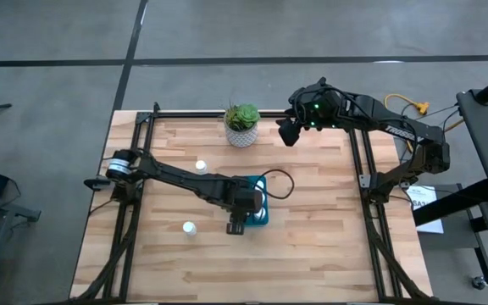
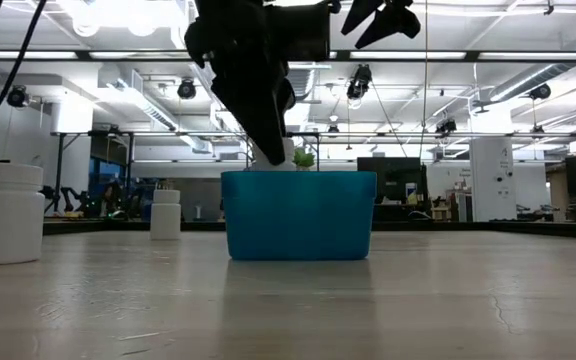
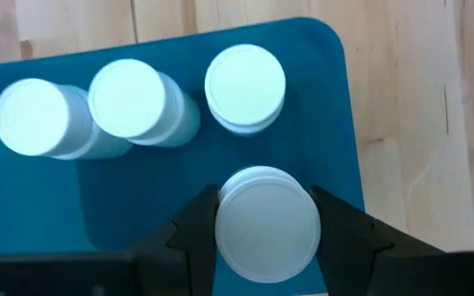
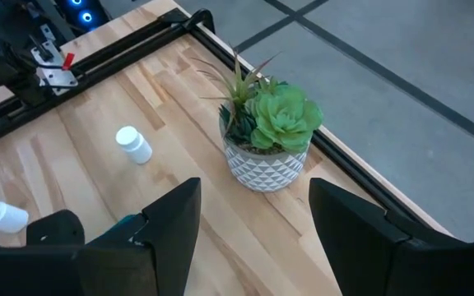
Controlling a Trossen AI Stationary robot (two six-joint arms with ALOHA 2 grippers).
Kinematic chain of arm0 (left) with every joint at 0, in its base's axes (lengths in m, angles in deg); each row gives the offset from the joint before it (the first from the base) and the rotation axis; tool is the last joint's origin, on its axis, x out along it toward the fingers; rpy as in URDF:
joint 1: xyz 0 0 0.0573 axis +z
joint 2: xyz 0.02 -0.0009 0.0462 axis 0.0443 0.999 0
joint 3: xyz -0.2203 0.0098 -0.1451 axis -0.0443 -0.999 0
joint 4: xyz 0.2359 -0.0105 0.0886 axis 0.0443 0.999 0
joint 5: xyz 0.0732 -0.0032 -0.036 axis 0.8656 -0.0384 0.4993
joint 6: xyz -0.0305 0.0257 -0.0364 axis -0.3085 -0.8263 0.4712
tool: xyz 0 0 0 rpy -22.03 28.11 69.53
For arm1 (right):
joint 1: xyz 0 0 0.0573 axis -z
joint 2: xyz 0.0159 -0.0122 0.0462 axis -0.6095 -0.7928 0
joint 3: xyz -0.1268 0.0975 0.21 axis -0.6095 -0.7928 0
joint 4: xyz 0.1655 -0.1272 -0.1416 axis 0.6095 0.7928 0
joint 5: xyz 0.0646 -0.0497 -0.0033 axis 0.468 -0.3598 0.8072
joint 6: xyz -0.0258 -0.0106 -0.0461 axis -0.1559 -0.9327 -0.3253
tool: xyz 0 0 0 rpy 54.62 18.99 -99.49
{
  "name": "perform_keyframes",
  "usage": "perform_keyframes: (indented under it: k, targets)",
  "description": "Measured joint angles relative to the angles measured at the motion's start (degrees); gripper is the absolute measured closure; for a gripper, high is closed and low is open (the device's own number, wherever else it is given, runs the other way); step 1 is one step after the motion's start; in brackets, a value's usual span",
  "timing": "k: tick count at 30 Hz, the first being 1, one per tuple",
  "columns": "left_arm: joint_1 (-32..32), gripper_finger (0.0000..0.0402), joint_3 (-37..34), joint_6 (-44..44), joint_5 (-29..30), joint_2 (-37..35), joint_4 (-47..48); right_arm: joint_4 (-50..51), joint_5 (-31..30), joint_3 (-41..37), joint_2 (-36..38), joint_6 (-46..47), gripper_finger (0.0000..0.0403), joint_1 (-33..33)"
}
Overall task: Pick and place pill bottles into a basket
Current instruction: Put the white medicine bottle into the blue bin
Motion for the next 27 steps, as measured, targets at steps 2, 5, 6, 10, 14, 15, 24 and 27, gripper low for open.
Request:
perform_keyframes:
  k: [2,5,6,10,14,15,24,27]
  targets:
    - [0.0,0.0259,-0.3,0.1,-0.1,0.0,-0.2,0.0,0.0,0.0,0.0,0.0,0.0184,0.0]
    - [-0.1,0.0259,-1.2,1.5,-0.2,0.0,-3.7,-0.1,0.0,-0.4,0.0,0.0,0.0184,0.0]
    - [-0.1,0.0259,-1.7,1.9,-0.3,0.0,-4.7,0.0,0.0,-0.5,0.0,0.0,0.0184,0.0]
    - [-0.1,0.0259,-3.5,2.9,-0.3,0.0,-6.1,0.0,0.0,-0.8,0.0,0.0,0.0184,0.0]
    - [-0.1,0.0259,-5.2,3.7,-0.3,0.0,-6.1,0.0,0.0,-0.8,0.0,0.0,0.0184,0.0]
    - [-0.1,0.0259,-5.6,4.1,-0.3,0.0,-6.1,0.0,0.0,-0.8,0.0,0.0,0.0184,0.0]
    - [-0.2,0.0224,-7.6,6.0,-1.4,-0.2,-8.7,0.0,0.0,-0.8,0.0,0.1,0.0184,0.0]
    - [-0.2,0.0213,-7.4,6.9,-2.9,-0.2,-10.5,0.0,0.0,-0.8,0.0,0.1,0.0184,0.0]
